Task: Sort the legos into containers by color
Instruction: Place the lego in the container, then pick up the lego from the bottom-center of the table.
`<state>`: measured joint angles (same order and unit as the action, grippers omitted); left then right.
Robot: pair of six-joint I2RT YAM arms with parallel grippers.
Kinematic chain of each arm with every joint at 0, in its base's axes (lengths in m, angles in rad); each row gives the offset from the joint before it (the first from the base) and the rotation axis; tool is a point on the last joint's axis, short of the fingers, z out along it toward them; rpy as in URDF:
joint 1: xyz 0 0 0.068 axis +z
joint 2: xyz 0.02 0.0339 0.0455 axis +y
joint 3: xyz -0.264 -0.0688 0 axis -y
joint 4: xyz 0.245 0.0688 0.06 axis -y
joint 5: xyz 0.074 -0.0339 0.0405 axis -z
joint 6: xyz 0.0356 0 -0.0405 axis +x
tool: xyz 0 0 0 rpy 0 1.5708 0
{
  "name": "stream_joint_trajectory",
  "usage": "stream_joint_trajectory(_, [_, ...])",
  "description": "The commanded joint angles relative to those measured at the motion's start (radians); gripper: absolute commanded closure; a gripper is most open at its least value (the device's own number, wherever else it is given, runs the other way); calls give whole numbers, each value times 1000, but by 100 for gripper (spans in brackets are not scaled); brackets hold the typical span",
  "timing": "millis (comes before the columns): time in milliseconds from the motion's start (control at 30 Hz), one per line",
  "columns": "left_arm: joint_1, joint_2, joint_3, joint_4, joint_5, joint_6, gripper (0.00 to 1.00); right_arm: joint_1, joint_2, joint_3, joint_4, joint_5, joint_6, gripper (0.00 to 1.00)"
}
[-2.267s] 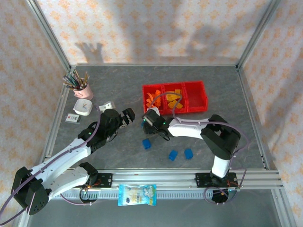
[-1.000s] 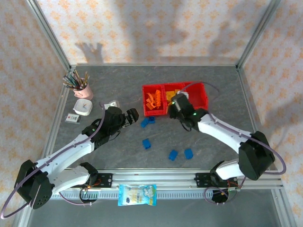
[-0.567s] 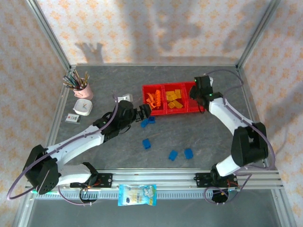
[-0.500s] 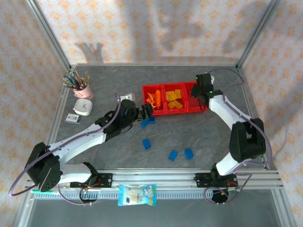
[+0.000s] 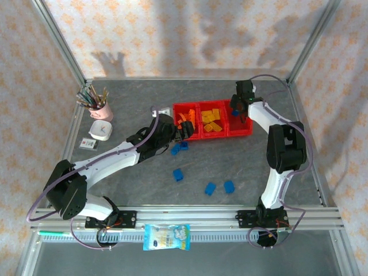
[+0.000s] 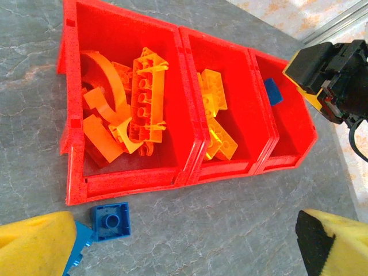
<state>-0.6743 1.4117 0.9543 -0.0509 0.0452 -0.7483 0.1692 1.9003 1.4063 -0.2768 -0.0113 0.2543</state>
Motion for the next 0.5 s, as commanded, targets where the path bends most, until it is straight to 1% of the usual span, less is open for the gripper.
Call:
stream_joint_trajectory(0, [-7,-3,29,-1,-11,33,1,1,-37,23,-20,13,-14,49])
stream_joint_trajectory(133, [-5,-23,25,-15,-30,42,1,13,-116,-26,-15,-25,-6,47])
stream_joint_trajectory(233, [-4,-52,12,-23,-47,47,1,44,-183,-73,-26,-34,-1,46])
stream_joint_trajectory(467, [14,-140,-51,-51,-80,52,1,168,-346,-190,-56,-37,-3,43])
